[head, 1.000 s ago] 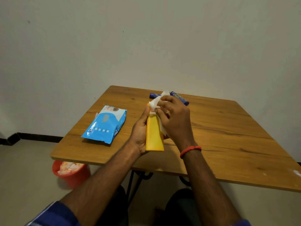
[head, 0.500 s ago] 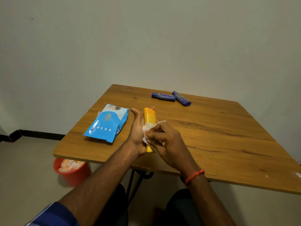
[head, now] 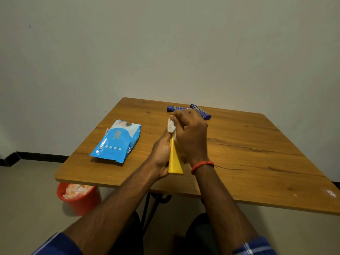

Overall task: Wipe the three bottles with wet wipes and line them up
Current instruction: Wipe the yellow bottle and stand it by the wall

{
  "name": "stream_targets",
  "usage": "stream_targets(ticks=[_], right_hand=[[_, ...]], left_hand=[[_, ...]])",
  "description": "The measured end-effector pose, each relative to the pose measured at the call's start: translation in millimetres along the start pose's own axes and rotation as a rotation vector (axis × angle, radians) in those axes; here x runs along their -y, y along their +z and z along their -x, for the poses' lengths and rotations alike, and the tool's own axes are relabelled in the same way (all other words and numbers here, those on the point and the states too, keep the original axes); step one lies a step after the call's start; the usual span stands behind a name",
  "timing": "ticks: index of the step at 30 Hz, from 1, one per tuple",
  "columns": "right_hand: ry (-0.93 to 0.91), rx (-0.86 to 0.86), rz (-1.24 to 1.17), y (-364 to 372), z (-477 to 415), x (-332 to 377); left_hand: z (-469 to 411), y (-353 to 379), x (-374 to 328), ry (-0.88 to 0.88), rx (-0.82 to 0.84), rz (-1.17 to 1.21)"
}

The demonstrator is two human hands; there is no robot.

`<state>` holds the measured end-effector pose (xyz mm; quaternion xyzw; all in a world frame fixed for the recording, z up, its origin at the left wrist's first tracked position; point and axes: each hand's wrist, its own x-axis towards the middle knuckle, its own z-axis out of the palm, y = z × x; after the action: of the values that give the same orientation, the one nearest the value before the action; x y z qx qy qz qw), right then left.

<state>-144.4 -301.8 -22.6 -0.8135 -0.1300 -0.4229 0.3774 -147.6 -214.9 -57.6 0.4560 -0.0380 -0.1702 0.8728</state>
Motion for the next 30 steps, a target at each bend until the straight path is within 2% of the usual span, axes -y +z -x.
stream_targets(ticks=[4,9,13,16,22,30], right_hand=[[0.051,0.076,0.002,-10.0,-0.9,-14.6],[-0.121,0.355,-0.024,-17.9,30.7,-6.1],[-0.12,0.463,-0.154,-31.7,55.4,-13.6],[-0.042,0.42,-0.179,-39.7,59.4,-23.7],[0.078,0.168,-0.005,-29.1,38.3,-20.4],[-0.047,0.098,-0.035,-12.8,-9.7,4.8]], left_hand=[[-3.6,-9.0,-6.7,-0.029,-0.039,0.018],[-11.8,-15.3,-15.6,-0.018,-0.068,0.165],[-15.2,-24.4,-16.9,-0.033,-0.021,0.208],[-13.4,-28.0,-16.2,-0.056,-0.01,0.253],[-11.1,-20.4,-7.3,-0.109,0.051,0.273],[-8.5,-13.0,3.3,-0.002,-0.028,0.096]])
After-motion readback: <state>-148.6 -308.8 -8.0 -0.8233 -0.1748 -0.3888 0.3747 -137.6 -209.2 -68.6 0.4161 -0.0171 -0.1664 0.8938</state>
